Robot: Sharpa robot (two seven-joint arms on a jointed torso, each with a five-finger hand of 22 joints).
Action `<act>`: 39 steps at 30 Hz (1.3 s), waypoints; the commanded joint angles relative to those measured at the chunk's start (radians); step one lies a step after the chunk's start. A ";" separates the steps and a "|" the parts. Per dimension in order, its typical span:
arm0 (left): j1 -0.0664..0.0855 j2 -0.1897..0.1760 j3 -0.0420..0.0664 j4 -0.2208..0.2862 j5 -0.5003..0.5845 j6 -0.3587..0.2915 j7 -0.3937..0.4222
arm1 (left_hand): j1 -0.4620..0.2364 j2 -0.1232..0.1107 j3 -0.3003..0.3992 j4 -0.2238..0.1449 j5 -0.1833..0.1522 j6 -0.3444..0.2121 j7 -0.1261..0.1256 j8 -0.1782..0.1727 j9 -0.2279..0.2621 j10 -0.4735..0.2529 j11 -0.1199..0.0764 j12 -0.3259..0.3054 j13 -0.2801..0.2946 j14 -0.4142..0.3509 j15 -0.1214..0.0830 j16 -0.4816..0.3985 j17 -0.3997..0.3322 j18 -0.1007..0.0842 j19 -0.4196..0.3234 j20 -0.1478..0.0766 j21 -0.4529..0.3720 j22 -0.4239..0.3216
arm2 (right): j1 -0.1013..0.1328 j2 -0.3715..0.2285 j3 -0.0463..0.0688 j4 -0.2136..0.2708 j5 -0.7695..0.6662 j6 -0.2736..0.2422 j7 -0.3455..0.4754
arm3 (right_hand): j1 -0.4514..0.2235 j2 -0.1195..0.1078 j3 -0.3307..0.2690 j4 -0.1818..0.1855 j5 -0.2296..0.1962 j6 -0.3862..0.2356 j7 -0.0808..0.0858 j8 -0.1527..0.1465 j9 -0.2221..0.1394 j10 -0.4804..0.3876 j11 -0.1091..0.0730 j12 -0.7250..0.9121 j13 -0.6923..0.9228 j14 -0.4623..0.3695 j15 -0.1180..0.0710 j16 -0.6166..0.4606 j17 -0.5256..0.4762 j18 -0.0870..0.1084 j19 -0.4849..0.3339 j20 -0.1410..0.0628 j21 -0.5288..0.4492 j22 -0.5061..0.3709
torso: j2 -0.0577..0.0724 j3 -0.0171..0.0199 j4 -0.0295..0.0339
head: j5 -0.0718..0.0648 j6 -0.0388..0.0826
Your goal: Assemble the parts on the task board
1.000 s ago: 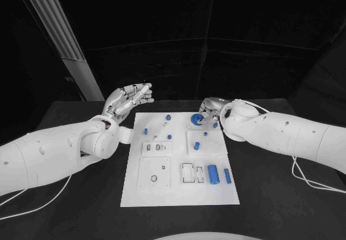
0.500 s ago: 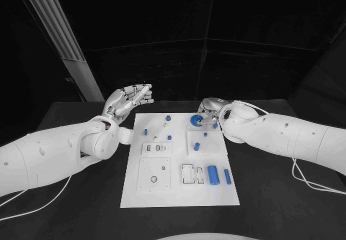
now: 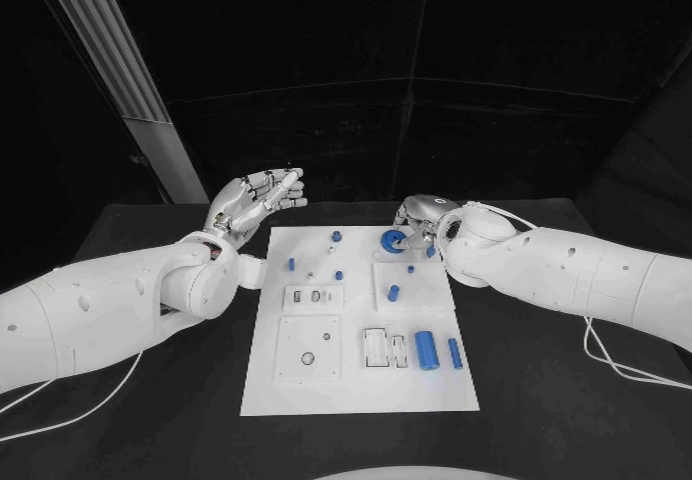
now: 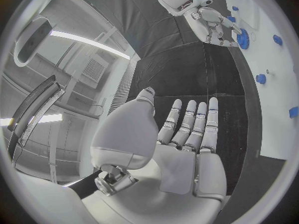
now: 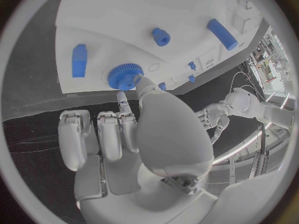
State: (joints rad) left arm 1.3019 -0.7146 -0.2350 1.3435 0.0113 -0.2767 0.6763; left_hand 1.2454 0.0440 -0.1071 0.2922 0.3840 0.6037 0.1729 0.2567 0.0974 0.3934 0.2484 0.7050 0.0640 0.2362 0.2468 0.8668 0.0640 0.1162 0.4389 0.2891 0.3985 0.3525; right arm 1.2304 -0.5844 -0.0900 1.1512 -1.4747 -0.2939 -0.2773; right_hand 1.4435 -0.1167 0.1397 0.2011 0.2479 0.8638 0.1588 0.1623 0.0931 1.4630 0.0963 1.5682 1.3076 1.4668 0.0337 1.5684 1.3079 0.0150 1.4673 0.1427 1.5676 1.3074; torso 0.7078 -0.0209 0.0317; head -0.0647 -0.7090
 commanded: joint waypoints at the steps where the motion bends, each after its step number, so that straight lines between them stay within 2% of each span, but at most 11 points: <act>1: 0.001 0.001 0.001 0.000 0.000 0.012 0.199 | 0.004 0.007 -0.004 0.000 0.005 -0.009 0.111 0.003 0.001 -0.005 0.002 -0.004 0.001 -0.006 -0.003 -0.002 0.001 -0.007 -0.004 0.000 0.001 -0.001 | 0.002 0.001 0.000 -0.001 -0.009 0.020 -0.007 | -0.004 0.003 -0.001 -0.005 0.002 -0.007 0.000 -0.004 -0.001 0.108 0.000 0.003 0.263 0.104 -0.006 0.002 0.263 -0.015 0.104 -0.005 0.003 0.263 | 0.000 -0.0004 -0.0002 | 0.000 -0.001; 16: 0.001 0.001 0.001 0.000 0.000 0.012 0.198 | 0.004 0.007 -0.004 0.000 0.005 -0.009 0.111 0.003 0.001 -0.005 0.002 -0.004 0.001 -0.006 -0.003 -0.002 0.001 -0.007 -0.004 0.000 0.001 -0.001 | 0.002 0.008 0.000 -0.009 -0.007 0.067 -0.019 | -0.008 0.011 0.003 -0.005 0.000 -0.001 0.002 -0.002 -0.001 0.108 0.001 0.003 0.263 0.104 -0.004 0.002 0.263 -0.015 0.104 -0.004 0.003 0.263 | 0.000 0.0001 -0.0001 | 0.000 -0.002; 22: 0.001 0.001 0.001 0.000 0.000 0.012 0.198 | 0.004 0.007 -0.004 0.000 0.005 -0.009 0.111 0.003 0.001 -0.005 0.002 -0.004 0.001 -0.006 -0.003 -0.002 0.001 -0.007 -0.004 0.000 0.001 -0.001 | 0.002 0.011 0.000 -0.014 -0.005 0.075 -0.019 | -0.012 0.022 0.008 -0.006 -0.001 0.008 -0.008 -0.001 0.000 0.108 -0.005 0.003 0.263 0.104 -0.005 0.002 0.263 -0.015 0.104 -0.003 0.003 0.263 | 0.000 0.0000 0.0000 | 0.000 -0.002; 27: 0.001 0.000 0.001 0.000 0.000 0.012 0.198 | 0.004 0.007 -0.004 0.000 0.005 -0.009 0.111 0.003 0.001 -0.005 0.002 -0.004 0.001 -0.006 -0.003 -0.002 0.001 -0.007 -0.004 0.000 0.001 -0.001 | 0.001 0.012 0.000 -0.015 -0.004 0.077 -0.019 | -0.018 0.040 0.022 -0.012 0.008 0.047 -0.028 0.005 0.001 0.108 -0.023 0.003 0.263 0.104 -0.017 0.002 0.263 -0.015 0.104 -0.012 0.003 0.263 | 0.001 0.0000 0.0002 | 0.000 -0.003; 32: 0.001 0.000 0.001 0.001 0.000 0.012 0.198 | 0.004 0.007 -0.004 0.000 0.005 -0.009 0.111 0.003 0.001 -0.005 0.002 -0.004 0.001 -0.006 -0.003 -0.002 0.001 -0.007 -0.004 0.000 0.001 -0.001 | 0.001 0.011 0.000 -0.012 -0.004 0.061 -0.014 | -0.009 0.056 0.045 -0.034 0.019 0.119 -0.045 0.018 0.007 0.108 -0.041 0.003 0.263 0.104 -0.030 0.002 0.263 -0.015 0.104 -0.024 0.003 0.263 | 0.000 0.0000 0.0002 | 0.001 -0.005; 39: 0.001 -0.001 0.001 0.001 0.000 0.012 0.198 | 0.004 0.008 -0.006 0.000 0.006 -0.011 0.111 0.007 0.001 -0.006 0.002 -0.003 0.001 -0.007 -0.003 -0.001 0.001 -0.008 -0.005 0.000 0.001 -0.002 | 0.000 0.004 0.000 -0.001 -0.004 0.000 0.008 | -0.005 0.060 0.061 -0.055 0.033 0.176 -0.050 0.025 0.011 0.108 -0.046 0.003 0.263 0.104 -0.033 0.002 0.263 -0.015 0.104 -0.030 0.003 0.263 | 0.000 0.0005 -0.0001 | 0.005 -0.006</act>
State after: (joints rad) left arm 1.3018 -0.7151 -0.2350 1.3437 0.0113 -0.2753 0.6762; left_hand 1.2454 0.0440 -0.1071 0.2922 0.3840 0.6002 0.1765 0.2607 0.0981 0.3934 0.2484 0.7050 0.0640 0.2362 0.2467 0.8668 0.0640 0.1161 0.4389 0.2891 0.3985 0.3519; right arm 1.2328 -0.5788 -0.0877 1.1475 -1.4756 -0.2607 -0.2846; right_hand 1.4348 -0.0730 0.1977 0.1483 0.2766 0.9811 0.1623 0.1782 0.0915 1.4666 0.0604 1.5682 1.3076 1.4670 0.0085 1.5684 1.3076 0.0150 1.4689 0.1194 1.5676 1.3074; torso 0.7082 -0.0208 0.0318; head -0.0611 -0.7146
